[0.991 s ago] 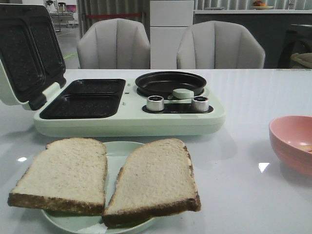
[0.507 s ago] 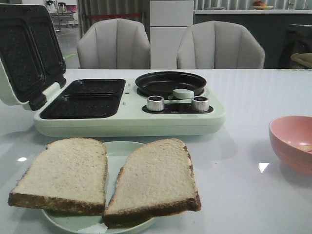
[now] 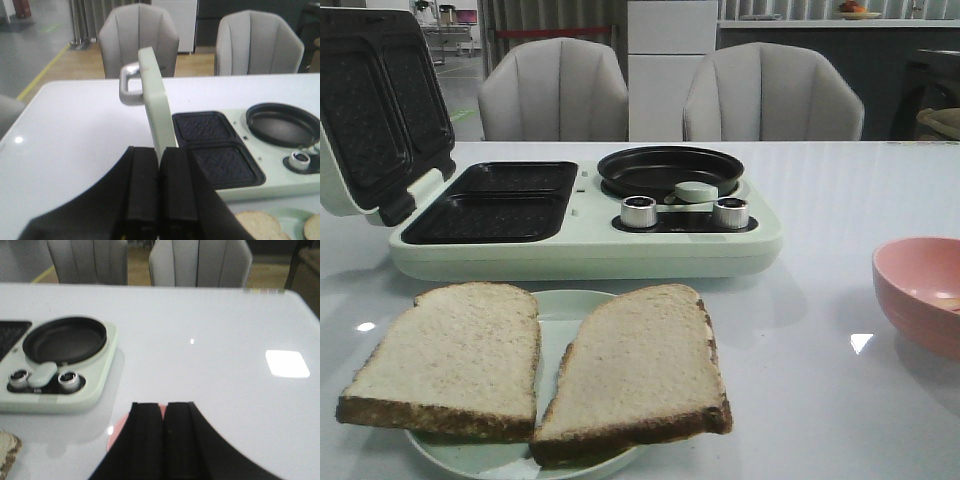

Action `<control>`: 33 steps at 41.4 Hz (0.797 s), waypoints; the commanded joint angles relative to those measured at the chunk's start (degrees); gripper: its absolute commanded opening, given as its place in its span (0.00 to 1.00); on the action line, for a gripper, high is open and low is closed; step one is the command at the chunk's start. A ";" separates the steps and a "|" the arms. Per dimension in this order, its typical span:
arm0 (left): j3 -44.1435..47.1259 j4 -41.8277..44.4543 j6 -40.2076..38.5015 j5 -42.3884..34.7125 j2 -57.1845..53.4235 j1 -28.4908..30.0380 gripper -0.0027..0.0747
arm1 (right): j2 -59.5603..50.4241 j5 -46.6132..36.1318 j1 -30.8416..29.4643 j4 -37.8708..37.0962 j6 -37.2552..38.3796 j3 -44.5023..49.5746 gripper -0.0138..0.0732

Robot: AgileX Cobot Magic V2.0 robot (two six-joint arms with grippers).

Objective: Make breakfast with bread and shrimp

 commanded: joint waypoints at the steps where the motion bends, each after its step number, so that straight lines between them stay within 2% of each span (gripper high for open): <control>1: -0.37 -0.17 -0.23 -1.85 2.21 0.00 0.16 | 4.23 -1.26 0.13 0.38 -0.19 -1.73 0.17; 5: 1.00 -0.17 -0.23 0.01 3.33 0.00 0.16 | 7.11 -0.85 0.13 0.32 -0.19 -1.69 0.17; 17: 3.61 0.10 -0.23 -1.96 3.97 0.00 0.17 | 12.22 0.59 0.13 0.32 -0.19 -1.69 0.17; 19: 3.61 1.16 -0.02 -1.71 3.97 0.00 0.20 | 12.23 0.91 0.13 0.20 -0.19 -1.69 0.19; 22: 3.61 3.02 0.10 -1.36 3.97 0.00 0.33 | 12.23 1.01 0.13 0.15 -0.24 -1.69 0.29; 28: 3.61 4.30 0.33 -1.15 3.97 -1.21 0.69 | 12.23 0.90 0.13 0.09 -0.24 -1.69 0.62; 31: 3.61 4.30 3.24 -0.54 3.97 -4.43 0.74 | 12.23 0.69 0.13 0.09 -0.24 -1.69 0.73; 33: 3.61 4.30 6.68 -0.14 3.97 -6.94 0.74 | 12.23 0.56 0.13 0.09 -0.24 -1.69 0.76</control>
